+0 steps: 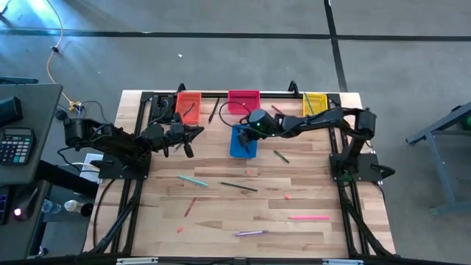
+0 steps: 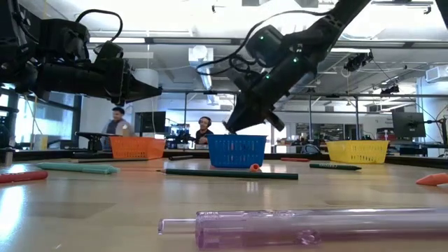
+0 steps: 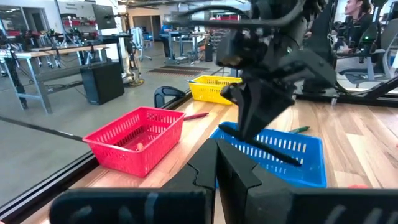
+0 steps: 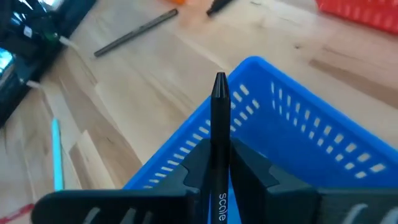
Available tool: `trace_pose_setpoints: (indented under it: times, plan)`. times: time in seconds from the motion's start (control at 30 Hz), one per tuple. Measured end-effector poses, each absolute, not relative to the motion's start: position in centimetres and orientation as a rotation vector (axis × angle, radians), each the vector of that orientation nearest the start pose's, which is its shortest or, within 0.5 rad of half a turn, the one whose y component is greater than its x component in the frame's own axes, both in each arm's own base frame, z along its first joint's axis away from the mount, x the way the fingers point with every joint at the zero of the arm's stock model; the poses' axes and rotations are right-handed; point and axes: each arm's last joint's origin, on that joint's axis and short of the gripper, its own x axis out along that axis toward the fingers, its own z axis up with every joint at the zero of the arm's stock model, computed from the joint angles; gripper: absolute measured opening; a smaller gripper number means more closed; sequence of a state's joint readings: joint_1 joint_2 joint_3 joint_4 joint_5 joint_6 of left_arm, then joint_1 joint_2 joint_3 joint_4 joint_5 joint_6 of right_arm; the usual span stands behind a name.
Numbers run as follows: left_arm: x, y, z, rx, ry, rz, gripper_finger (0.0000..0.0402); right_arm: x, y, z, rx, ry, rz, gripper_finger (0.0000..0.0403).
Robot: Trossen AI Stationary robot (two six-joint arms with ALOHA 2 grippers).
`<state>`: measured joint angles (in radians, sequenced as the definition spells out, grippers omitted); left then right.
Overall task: Sort crayons/erasers/pens/pencils in bins
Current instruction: Put the black pen into the blue bin
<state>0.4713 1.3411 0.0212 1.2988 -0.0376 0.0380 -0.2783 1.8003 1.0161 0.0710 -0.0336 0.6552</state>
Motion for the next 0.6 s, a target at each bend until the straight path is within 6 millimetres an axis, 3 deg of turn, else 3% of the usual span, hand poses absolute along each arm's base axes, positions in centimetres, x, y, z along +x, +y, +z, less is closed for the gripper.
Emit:
trace_pose_setpoints:
  times: [0.4,0.6]
  plan:
    - [15.6,8.1,13.6,0.032,0.031,0.508,0.0,35.7,-10.1,15.5,0.732,0.641,-0.469,0.0042]
    - [15.6,8.1,13.6,0.032,0.031,0.508,0.0,35.7,-10.2,15.5,0.732,0.641,-0.47,0.0068]
